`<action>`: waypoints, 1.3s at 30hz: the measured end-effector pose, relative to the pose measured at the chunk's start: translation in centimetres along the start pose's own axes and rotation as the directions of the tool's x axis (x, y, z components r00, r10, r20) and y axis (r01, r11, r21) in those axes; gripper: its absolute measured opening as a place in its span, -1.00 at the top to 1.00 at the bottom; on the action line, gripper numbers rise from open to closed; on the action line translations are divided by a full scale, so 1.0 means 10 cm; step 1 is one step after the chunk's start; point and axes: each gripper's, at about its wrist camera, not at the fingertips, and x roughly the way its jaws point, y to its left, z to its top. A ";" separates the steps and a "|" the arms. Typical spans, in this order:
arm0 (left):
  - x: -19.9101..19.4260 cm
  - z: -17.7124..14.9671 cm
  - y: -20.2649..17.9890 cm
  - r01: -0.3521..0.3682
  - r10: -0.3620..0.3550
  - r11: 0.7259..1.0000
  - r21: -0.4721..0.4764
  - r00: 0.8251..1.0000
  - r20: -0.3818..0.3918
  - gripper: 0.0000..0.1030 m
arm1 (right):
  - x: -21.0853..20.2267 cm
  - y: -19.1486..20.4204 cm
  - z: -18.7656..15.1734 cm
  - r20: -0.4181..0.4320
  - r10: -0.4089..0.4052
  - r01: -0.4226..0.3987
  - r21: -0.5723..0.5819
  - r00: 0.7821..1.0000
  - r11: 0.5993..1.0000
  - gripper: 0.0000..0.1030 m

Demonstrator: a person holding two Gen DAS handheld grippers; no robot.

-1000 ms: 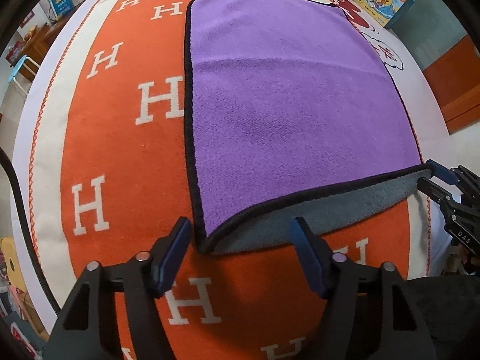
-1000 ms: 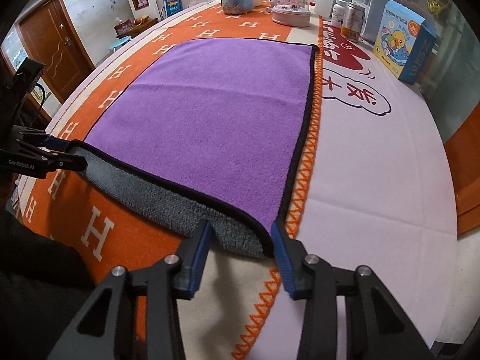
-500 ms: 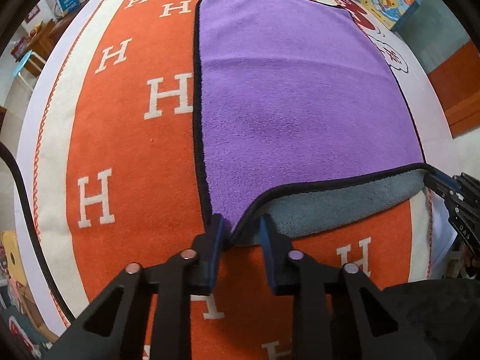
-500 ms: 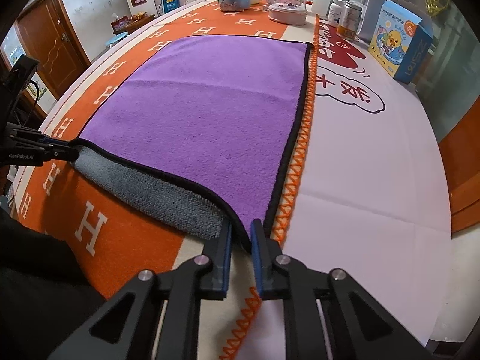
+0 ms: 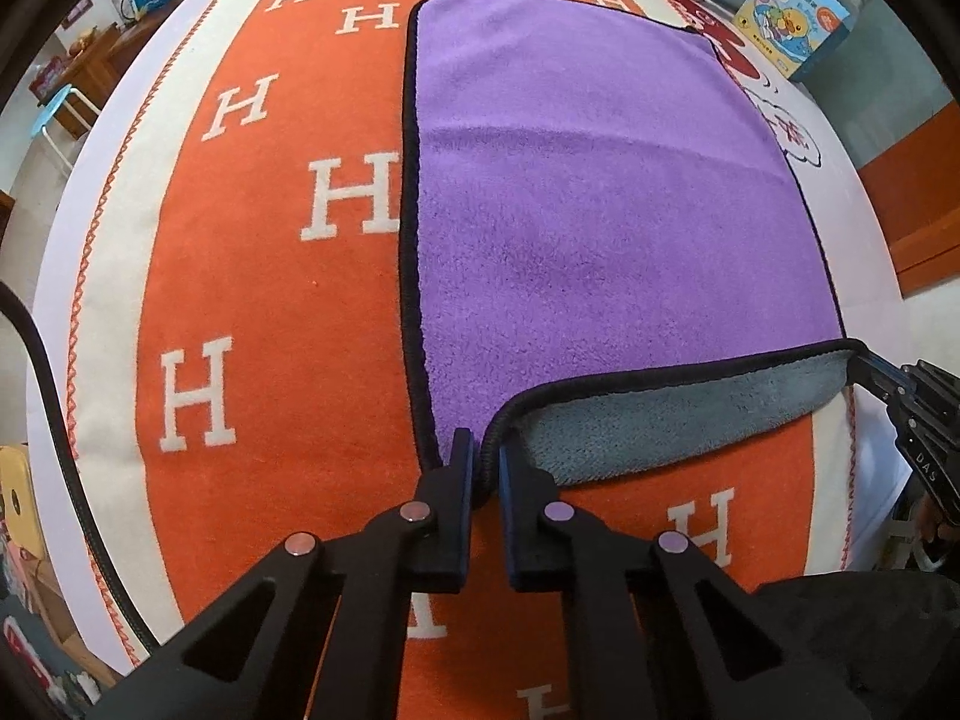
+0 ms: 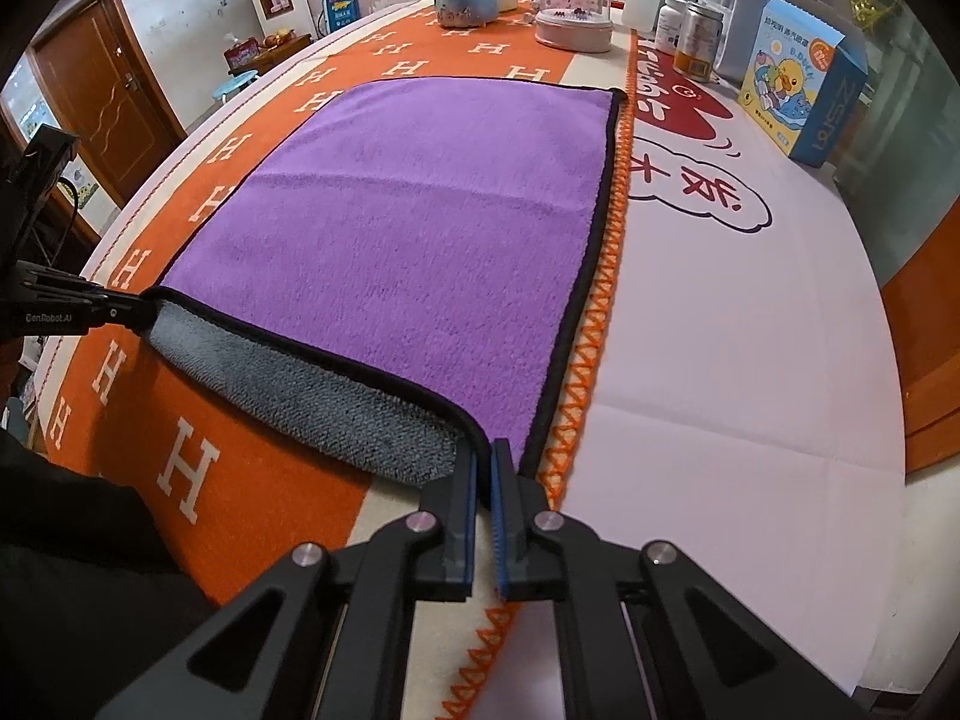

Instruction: Fold towel

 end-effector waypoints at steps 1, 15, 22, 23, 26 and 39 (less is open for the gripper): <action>-0.03 0.01 0.01 -0.003 0.003 1.000 0.001 1.000 0.003 0.89 | -0.01 0.00 0.01 0.002 0.005 -0.005 0.000 1.000 1.000 0.93; -0.51 0.29 -0.03 -0.007 0.005 1.000 0.029 0.997 0.081 0.90 | -0.30 -0.14 0.35 0.094 0.018 -0.020 0.019 0.995 1.000 0.93; -0.77 0.57 -0.02 -0.033 0.023 0.998 0.056 0.984 0.176 0.90 | -0.38 -0.23 0.65 0.169 -0.005 0.000 0.033 0.986 0.999 0.93; -0.80 0.64 -0.03 -0.038 0.026 0.998 0.059 0.981 0.192 0.90 | -0.39 -0.24 0.70 0.180 -0.010 0.005 0.029 0.984 1.000 0.93; -0.85 0.81 -0.07 -0.055 0.039 0.997 0.062 0.972 0.233 0.90 | -0.41 -0.28 0.85 0.211 -0.019 0.015 0.021 0.977 1.000 0.93; -0.95 1.54 -0.10 -0.105 0.072 0.993 0.061 0.915 0.397 0.90 | -0.35 -0.47 1.55 0.324 -0.097 0.094 0.025 0.941 0.995 0.93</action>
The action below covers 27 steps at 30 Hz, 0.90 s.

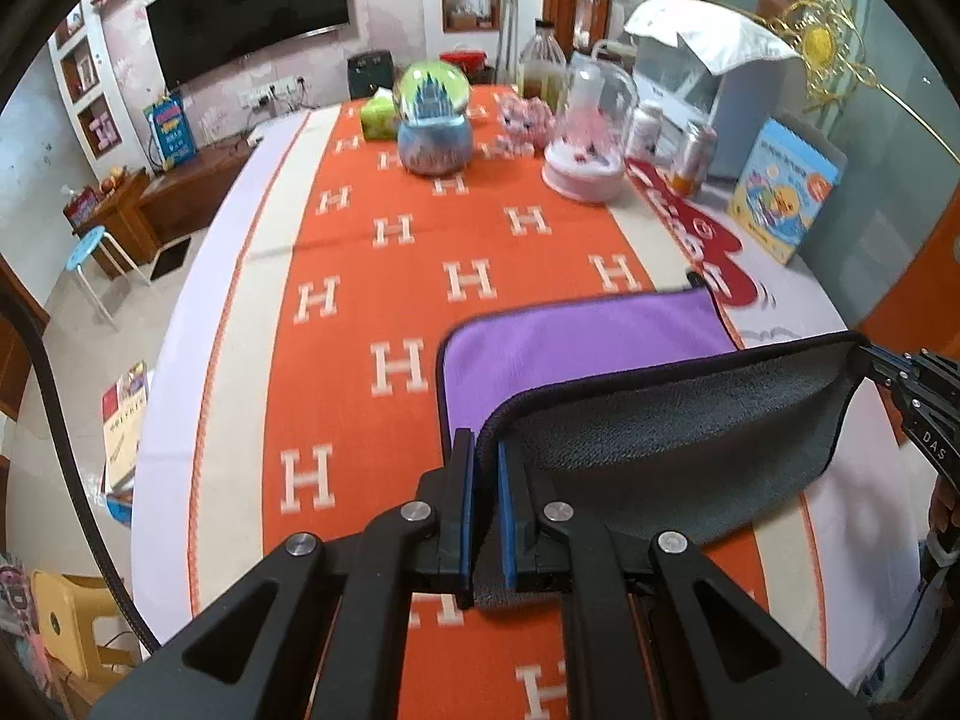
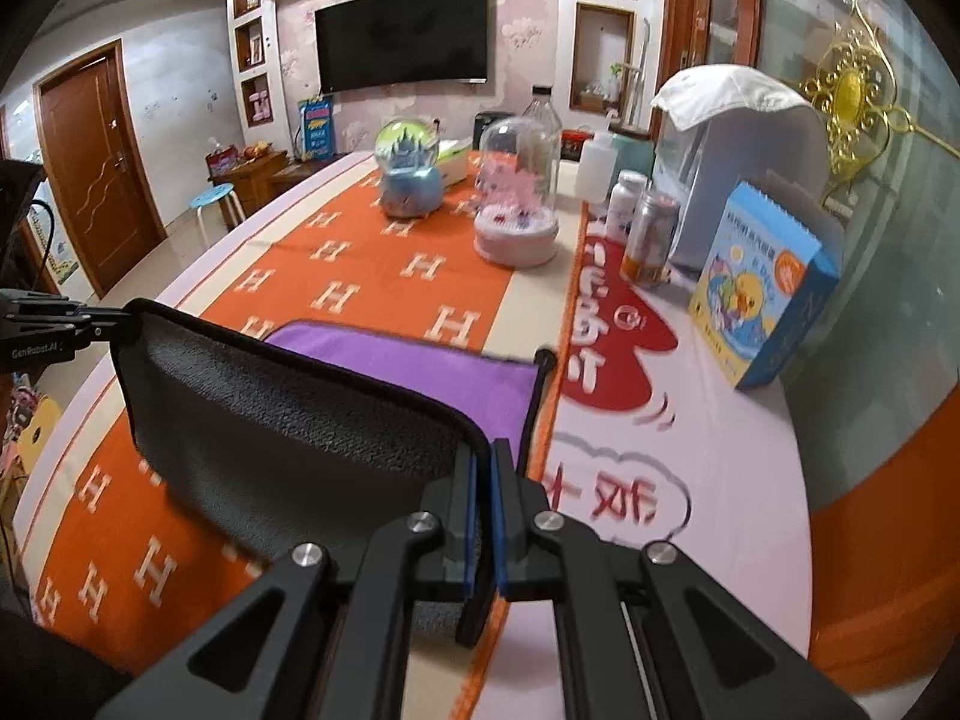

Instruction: Fold towel

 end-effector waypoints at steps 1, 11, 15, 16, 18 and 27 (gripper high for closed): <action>0.02 0.04 0.01 -0.004 0.004 1.000 -0.008 1.000 0.011 0.90 | 0.02 -0.01 0.03 0.007 -0.006 0.006 0.002 1.000 1.000 0.93; 0.53 0.30 0.15 -0.017 0.022 0.994 -0.110 0.999 0.041 0.90 | 0.51 0.02 0.26 0.088 -0.106 0.110 -0.042 0.990 0.993 0.92; 0.76 0.31 0.21 -0.011 0.014 0.990 -0.142 1.000 0.015 0.89 | 0.71 0.00 0.27 0.094 -0.117 0.120 -0.028 0.989 0.992 0.92; 0.80 0.31 0.23 -0.007 0.008 0.988 -0.152 1.000 0.010 0.89 | 0.76 0.00 0.27 0.091 -0.121 0.125 -0.033 0.988 0.992 0.92; 0.89 0.31 0.25 -0.003 0.004 0.986 -0.166 1.000 0.001 0.87 | 0.81 0.01 0.26 0.092 -0.129 0.133 -0.039 0.987 0.990 0.92; 1.11 0.27 0.29 -0.021 0.010 0.977 -0.210 0.999 -0.053 -0.08 | 0.98 -0.10 0.28 0.059 -0.168 0.166 0.026 0.984 0.986 0.10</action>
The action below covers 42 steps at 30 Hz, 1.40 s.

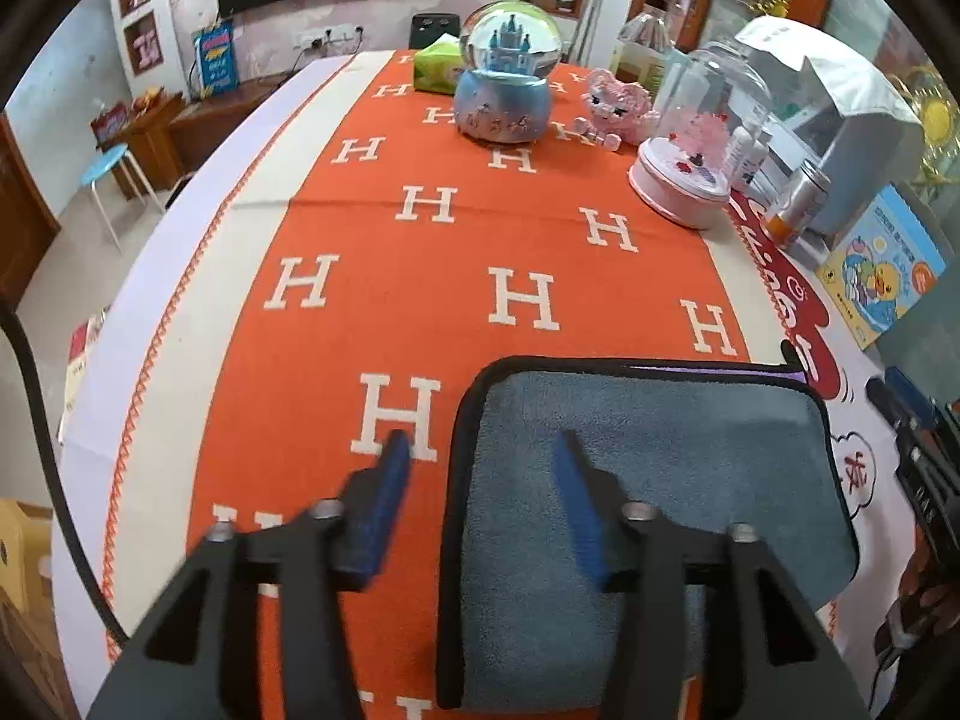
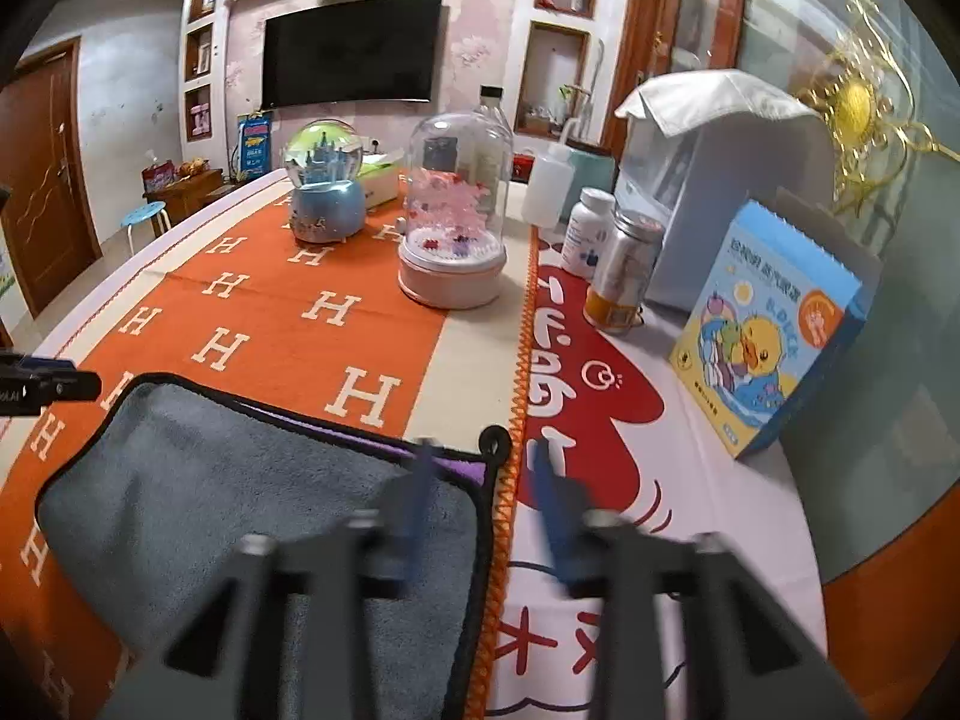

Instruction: Fold towel

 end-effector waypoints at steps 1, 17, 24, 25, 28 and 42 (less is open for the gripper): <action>-0.02 0.00 0.01 0.000 0.000 1.000 -0.009 1.000 0.003 -0.11 | -0.01 -0.02 -0.01 0.003 -0.001 0.001 0.005 1.000 1.000 0.04; -0.62 -0.37 0.01 -0.038 0.039 0.998 -0.044 0.999 0.013 -0.35 | -0.59 -0.10 -0.47 -0.087 0.015 -0.004 0.122 0.996 0.993 -0.40; -0.97 -0.89 -0.03 -0.069 0.069 0.996 -0.054 0.998 -0.005 -0.35 | -0.97 -0.08 -0.93 -0.191 0.027 0.005 0.163 0.981 0.987 -0.46; -1.00 -0.96 -0.04 -0.073 0.072 0.996 -0.053 0.997 -0.010 -0.35 | -1.02 -0.06 -1.00 -0.204 0.032 0.002 0.163 0.978 0.987 -0.47; -1.16 -1.25 -0.07 -0.090 0.089 0.995 -0.053 0.996 -0.025 -0.35 | -1.20 -0.01 -1.19 -0.228 0.050 -0.014 0.159 0.972 0.987 -0.47; -1.92 -2.12 -0.29 -0.132 0.131 0.991 -0.026 0.990 -0.052 -0.35 | -2.01 0.05 -1.64 -0.299 0.136 -0.065 0.236 0.944 0.970 -0.50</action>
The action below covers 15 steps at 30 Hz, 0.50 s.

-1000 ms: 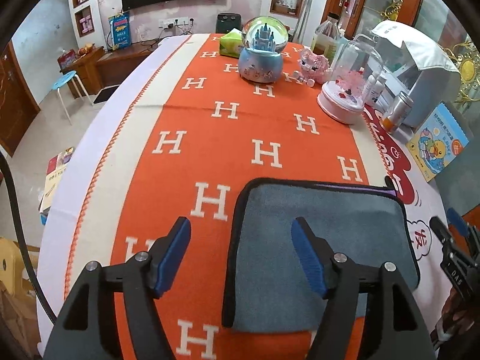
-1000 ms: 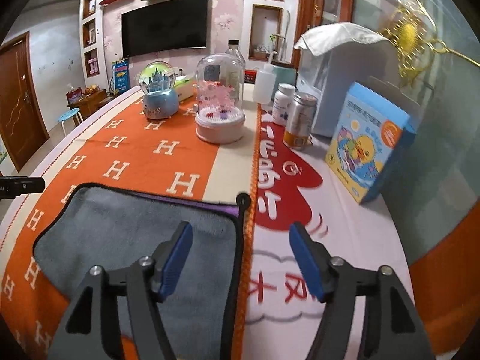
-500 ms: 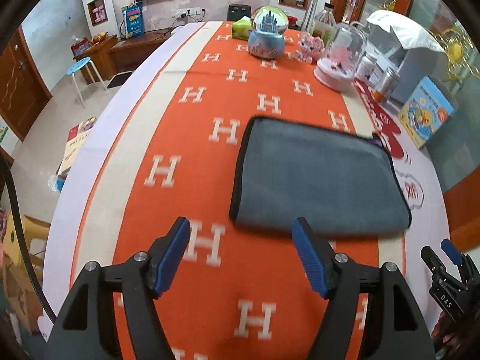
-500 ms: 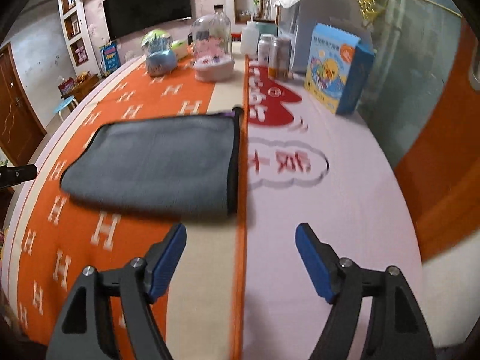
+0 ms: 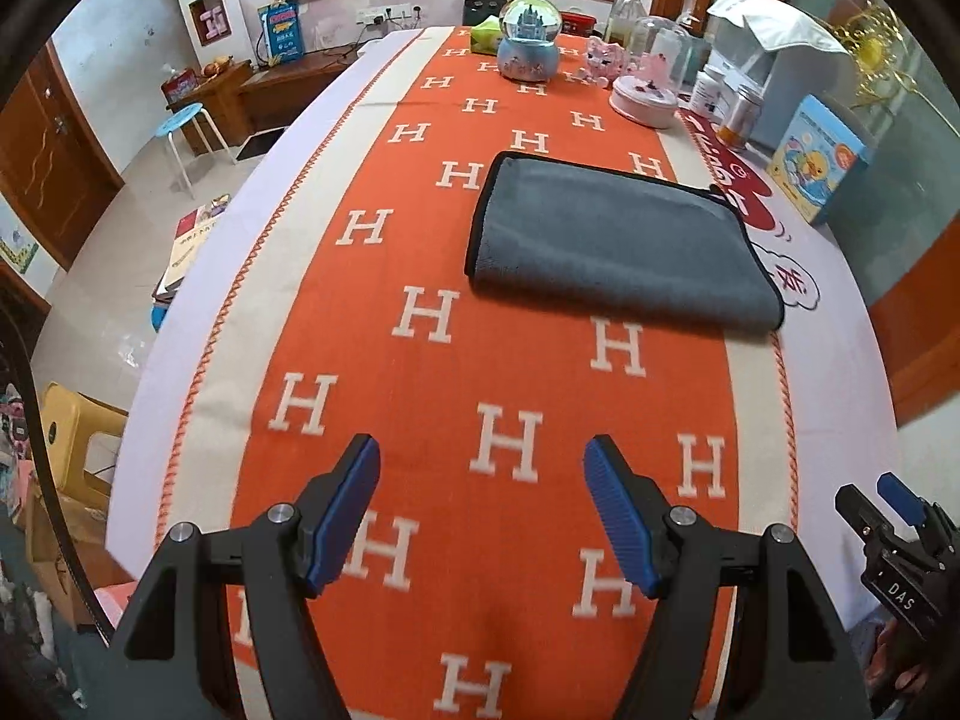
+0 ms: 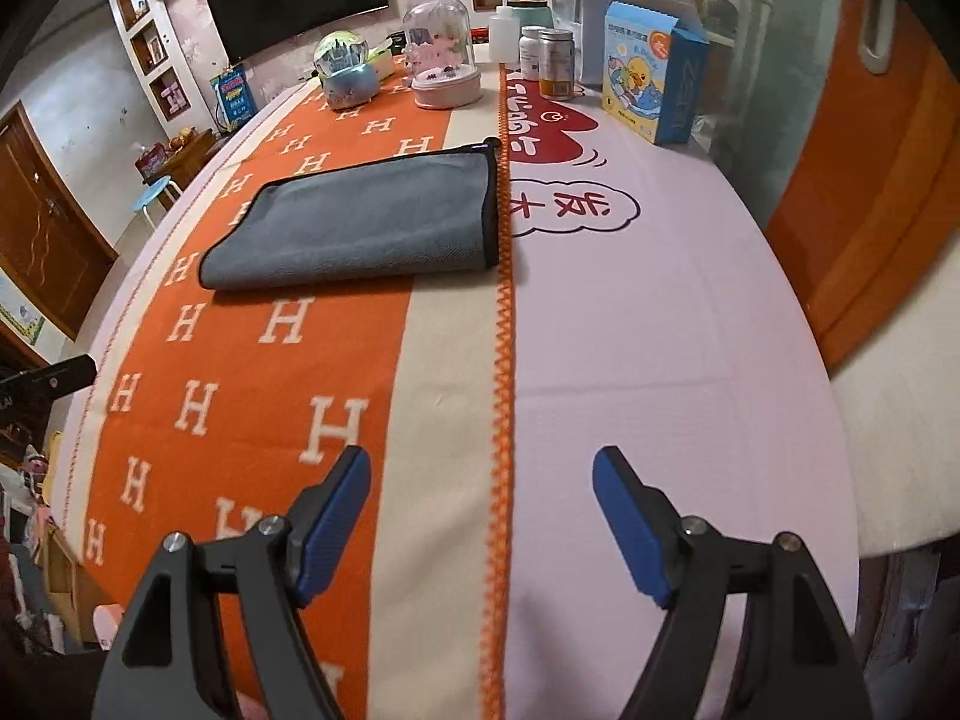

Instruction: Fold towel

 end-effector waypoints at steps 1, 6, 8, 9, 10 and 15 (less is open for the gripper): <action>-0.05 -0.01 0.00 -0.003 0.003 1.000 0.007 1.000 0.002 -0.35 | -0.06 0.01 -0.02 0.000 0.002 -0.002 0.011 1.000 1.000 -0.51; -0.24 -0.02 0.03 0.027 -0.028 0.999 0.027 1.000 0.008 -0.35 | -0.27 0.12 -0.03 0.011 -0.013 0.013 0.029 1.000 0.999 -0.54; -0.29 -0.01 0.06 0.023 -0.023 0.999 0.037 1.000 0.003 -0.36 | -0.37 0.18 -0.02 0.017 -0.030 0.029 0.048 0.999 0.998 -0.54; -0.31 -0.01 0.08 0.020 -0.020 0.999 0.040 1.000 0.000 -0.35 | -0.41 0.19 0.00 0.014 -0.034 0.033 0.055 0.999 0.998 -0.54; -0.35 -0.01 0.11 0.017 -0.017 0.999 0.039 1.000 -0.004 -0.36 | -0.47 0.23 0.01 0.014 -0.039 0.038 0.064 0.999 0.997 -0.54; -0.56 0.00 0.21 0.021 -0.021 0.999 0.045 1.000 0.014 -0.39 | -0.78 0.40 0.05 0.027 -0.032 0.030 0.072 0.999 0.997 -0.57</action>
